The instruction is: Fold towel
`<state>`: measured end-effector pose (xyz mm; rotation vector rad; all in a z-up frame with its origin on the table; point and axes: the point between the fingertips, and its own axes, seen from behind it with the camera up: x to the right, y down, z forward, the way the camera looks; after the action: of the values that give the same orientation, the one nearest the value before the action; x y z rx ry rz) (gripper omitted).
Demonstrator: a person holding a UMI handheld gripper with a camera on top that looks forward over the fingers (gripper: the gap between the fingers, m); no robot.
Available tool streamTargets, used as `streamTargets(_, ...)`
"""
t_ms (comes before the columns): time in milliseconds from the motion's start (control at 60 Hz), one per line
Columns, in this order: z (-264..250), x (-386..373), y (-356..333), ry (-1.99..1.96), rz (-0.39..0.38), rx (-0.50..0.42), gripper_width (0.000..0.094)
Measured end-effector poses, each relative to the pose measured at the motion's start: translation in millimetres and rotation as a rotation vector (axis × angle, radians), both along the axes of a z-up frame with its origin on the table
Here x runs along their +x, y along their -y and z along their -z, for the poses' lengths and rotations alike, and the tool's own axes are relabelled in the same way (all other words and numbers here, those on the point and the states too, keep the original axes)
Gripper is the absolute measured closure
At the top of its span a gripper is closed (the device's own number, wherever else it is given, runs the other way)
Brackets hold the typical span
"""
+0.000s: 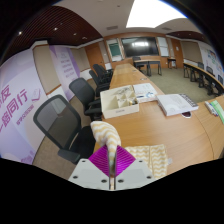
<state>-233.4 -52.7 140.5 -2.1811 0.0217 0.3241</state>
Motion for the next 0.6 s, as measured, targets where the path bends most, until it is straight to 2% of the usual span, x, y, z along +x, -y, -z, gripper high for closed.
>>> streamTargets(83, 33.3, 55.1, -5.3, 0.045, 0.062, -0.063, 0.0883)
streamTargets(133, 53.6, 82.7, -7.8, 0.057, 0.089, -0.09, 0.0826)
streamTargets(183, 74.7, 105.2, -5.8, 0.078, 0.092, -0.124, 0.0682)
streamTargets(283, 90.0, 160.9, -8.3, 0.166, 0.139, -0.132, 0.026)
streamTargets(350, 81.9, 181.8, -5.0, 0.201, 0.158, -0.111, 0.0124)
streamTargets(400, 71.7, 188.7, -1.1, 0.215, 0.157, -0.096, 0.0083)
streamTargets(600, 16.9, 186.8, 31.8, 0.27, 0.145, -0.044, 0.0078)
